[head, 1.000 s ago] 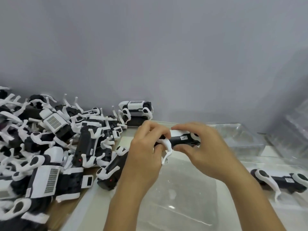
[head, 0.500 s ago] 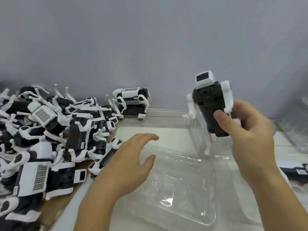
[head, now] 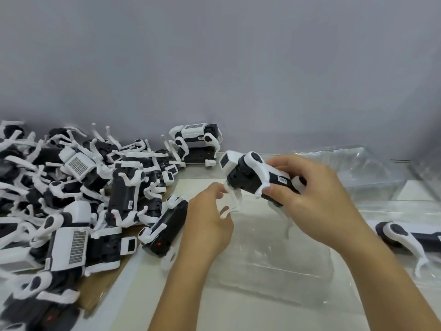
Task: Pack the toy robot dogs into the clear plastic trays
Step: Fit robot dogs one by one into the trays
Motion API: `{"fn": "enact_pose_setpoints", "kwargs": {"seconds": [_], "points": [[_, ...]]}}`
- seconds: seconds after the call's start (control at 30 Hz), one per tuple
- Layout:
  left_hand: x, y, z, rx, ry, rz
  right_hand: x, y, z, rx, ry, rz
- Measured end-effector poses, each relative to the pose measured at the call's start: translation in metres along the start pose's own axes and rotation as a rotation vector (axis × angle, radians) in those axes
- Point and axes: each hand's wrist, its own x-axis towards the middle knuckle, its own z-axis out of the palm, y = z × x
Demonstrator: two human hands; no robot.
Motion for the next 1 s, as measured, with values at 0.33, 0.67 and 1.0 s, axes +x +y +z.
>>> {"fn": "enact_pose_setpoints", "kwargs": {"seconds": [0.33,0.67,1.0], "points": [[-0.010,-0.012,0.000,-0.141,0.191,-0.127,-0.003,0.001,-0.006,-0.178,-0.181,0.042],[-0.005,-0.035,-0.017,-0.302,0.004,-0.059,-0.006,0.003,0.010,-0.270,-0.221,0.005],[-0.005,-0.033,-0.005,-0.686,0.088,-0.268,-0.006,0.000,0.023,-0.515,-0.148,-0.054]]}}
